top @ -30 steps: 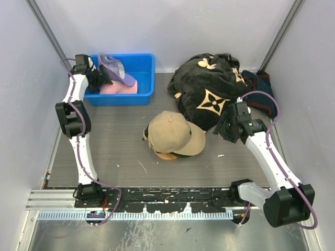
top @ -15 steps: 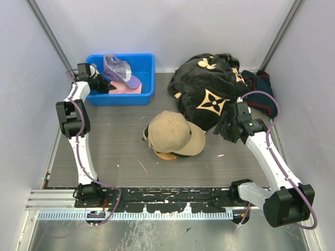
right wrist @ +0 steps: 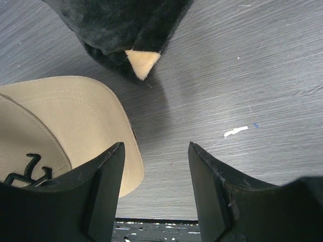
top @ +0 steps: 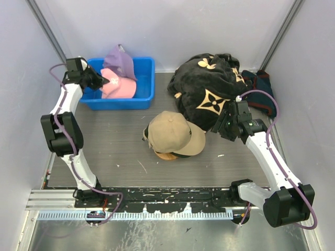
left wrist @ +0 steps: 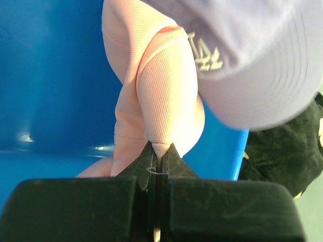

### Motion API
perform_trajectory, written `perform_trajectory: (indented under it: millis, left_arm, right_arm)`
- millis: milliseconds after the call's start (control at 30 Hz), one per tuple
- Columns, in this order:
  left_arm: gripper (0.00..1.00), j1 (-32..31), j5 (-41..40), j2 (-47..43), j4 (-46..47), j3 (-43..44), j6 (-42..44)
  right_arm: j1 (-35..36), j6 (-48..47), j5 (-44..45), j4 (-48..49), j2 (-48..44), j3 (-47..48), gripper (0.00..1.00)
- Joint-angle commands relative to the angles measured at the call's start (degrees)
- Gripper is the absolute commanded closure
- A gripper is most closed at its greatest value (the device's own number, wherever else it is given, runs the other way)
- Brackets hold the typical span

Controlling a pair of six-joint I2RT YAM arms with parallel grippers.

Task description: Stack the hats

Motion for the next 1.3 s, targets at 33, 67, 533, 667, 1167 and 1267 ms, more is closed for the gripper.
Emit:
perform_trajectory:
  millis: [33,67,533,667,1167,1267]
  left_arm:
    - [1.00,-0.5,-13.5,-8.7,-8.7,1.5,6.0]
    - [1.00,-0.6,-16.4,-9.4,-10.7,1.9,6.9]
    - [1.00,-0.6,-10.6,-17.1,-11.5,1.1,8.0]
    - [1.00,-0.6,-7.1,-19.9,-10.5,1.5,7.3]
    - [1.00,-4.1,11.0,-30.0,2.3,-4.9,-7.2]
    - [1.00,-6.6,13.3,-31.6,3.7,-6.2,-9.3]
  right_arm:
    - [-0.2,-0.4,-2.3,3.5,-1.3,0.1,0.41]
    - [-0.2,-0.3,-2.6,3.7,-1.5,-0.1,0.41]
    - [-0.2,-3.0,-1.7,3.3,-3.5,3.4,0.41]
    - [-0.2,-3.7,-1.5,2.9,-2.8,7.1,0.41]
    - [-0.2,-0.2,-26.2,18.6,-0.3,19.8,0.37]
    - [-0.1,4.5,-35.2,24.9,1.4,19.9,0.34]
